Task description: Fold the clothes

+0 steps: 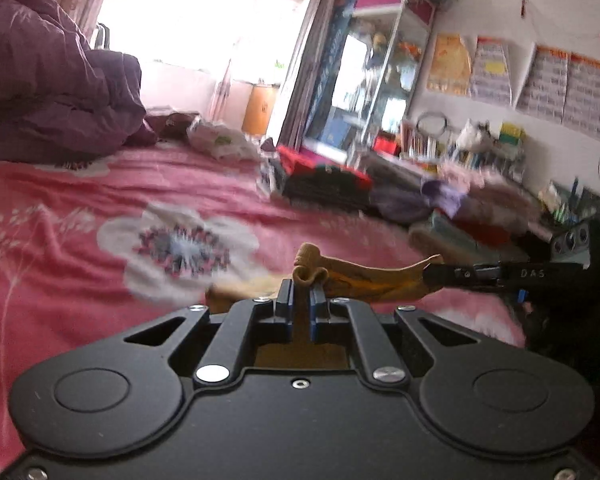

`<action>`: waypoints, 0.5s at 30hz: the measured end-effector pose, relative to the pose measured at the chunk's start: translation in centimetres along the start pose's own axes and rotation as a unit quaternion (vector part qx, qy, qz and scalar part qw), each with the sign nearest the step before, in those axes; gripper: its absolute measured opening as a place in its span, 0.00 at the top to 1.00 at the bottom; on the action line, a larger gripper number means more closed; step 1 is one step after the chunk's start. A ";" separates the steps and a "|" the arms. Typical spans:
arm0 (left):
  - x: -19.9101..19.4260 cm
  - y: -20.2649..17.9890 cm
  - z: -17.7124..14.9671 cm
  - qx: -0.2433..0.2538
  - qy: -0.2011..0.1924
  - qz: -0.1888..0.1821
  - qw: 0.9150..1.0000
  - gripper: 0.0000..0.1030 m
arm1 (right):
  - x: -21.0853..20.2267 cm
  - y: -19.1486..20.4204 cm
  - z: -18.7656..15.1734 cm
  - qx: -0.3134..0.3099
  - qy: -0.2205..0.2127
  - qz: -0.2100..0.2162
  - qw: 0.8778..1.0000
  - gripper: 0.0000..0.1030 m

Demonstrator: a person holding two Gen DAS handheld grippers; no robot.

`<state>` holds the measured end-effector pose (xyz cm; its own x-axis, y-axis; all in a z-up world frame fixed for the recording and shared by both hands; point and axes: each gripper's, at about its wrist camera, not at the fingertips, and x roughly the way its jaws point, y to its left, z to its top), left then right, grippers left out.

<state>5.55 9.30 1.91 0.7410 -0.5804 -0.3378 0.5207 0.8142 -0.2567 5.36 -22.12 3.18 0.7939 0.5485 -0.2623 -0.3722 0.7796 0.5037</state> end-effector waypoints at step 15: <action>-0.7 -1.9 -2.7 0.032 0.102 -0.010 0.994 0.81 | -3.8 2.2 -5.0 -0.092 0.086 -0.047 0.991 0.66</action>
<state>2.87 8.08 0.19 0.6321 -0.5813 -0.5124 0.5652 0.7982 -0.2083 -0.86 -20.99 1.12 0.7414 0.5022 -0.4450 -0.3947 0.8627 0.3161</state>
